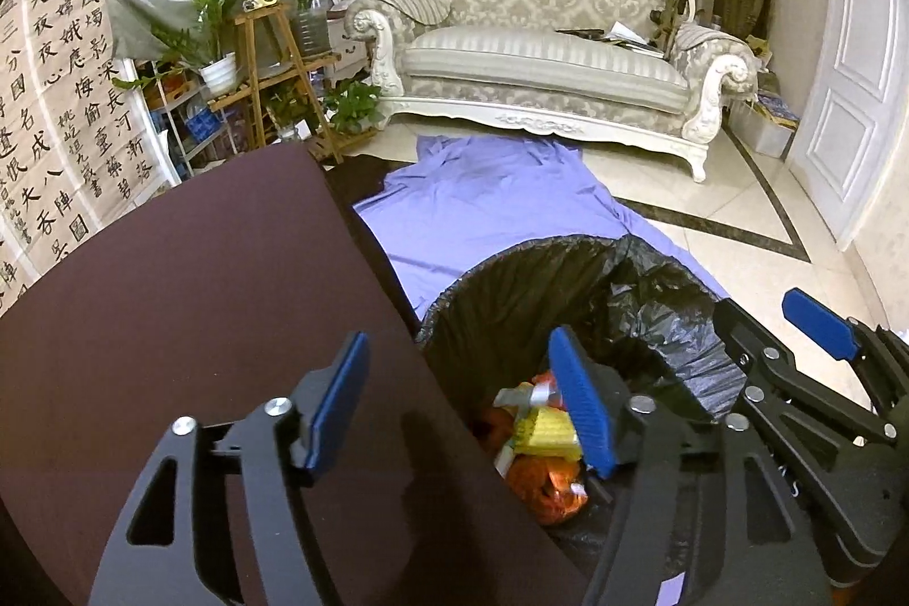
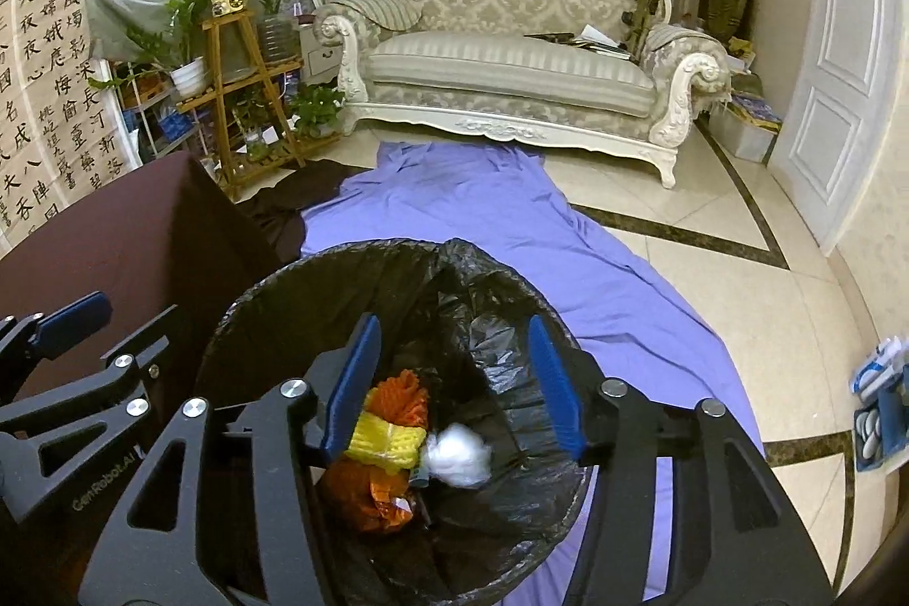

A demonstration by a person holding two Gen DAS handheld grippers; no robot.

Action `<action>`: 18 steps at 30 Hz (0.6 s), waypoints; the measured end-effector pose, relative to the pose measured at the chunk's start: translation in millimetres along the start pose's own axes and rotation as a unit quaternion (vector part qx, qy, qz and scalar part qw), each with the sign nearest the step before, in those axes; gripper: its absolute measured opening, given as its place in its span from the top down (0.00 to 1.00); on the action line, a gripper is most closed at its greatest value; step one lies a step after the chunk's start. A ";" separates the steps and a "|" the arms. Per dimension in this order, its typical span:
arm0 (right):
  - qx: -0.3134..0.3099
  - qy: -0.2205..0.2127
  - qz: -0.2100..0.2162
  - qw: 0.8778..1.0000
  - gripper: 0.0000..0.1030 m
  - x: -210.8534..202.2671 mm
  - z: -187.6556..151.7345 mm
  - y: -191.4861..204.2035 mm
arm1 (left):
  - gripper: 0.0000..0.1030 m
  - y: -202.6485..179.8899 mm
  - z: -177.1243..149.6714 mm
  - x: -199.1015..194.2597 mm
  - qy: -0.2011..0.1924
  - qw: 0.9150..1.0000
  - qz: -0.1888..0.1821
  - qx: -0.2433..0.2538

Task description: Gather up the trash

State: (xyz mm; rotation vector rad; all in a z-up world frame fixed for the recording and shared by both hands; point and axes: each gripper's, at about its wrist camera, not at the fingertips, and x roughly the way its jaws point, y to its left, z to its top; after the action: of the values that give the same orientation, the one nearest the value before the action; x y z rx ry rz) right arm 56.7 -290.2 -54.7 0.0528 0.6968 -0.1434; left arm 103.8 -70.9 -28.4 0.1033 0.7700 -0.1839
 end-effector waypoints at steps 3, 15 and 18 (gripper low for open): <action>0.001 0.000 -0.003 1.000 0.47 -1.2 0.3 -3.0 | 0.31 0.6 0.9 -0.7 -0.002 1.000 0.000 -0.002; 0.000 -0.010 -0.013 1.000 0.35 -16.2 -1.0 -5.4 | 0.26 4.8 -0.9 -9.6 -0.012 1.000 0.009 -0.007; 0.000 -0.011 -0.014 1.000 0.32 -18.7 -1.7 -5.1 | 0.25 8.4 -4.7 -16.8 -0.016 1.000 0.016 -0.008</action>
State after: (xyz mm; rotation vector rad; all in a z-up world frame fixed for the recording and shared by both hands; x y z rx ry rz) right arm 40.7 -293.0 -44.0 0.0413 0.6767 -0.1705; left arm 90.4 -59.8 -19.8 0.0962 0.7378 -0.1492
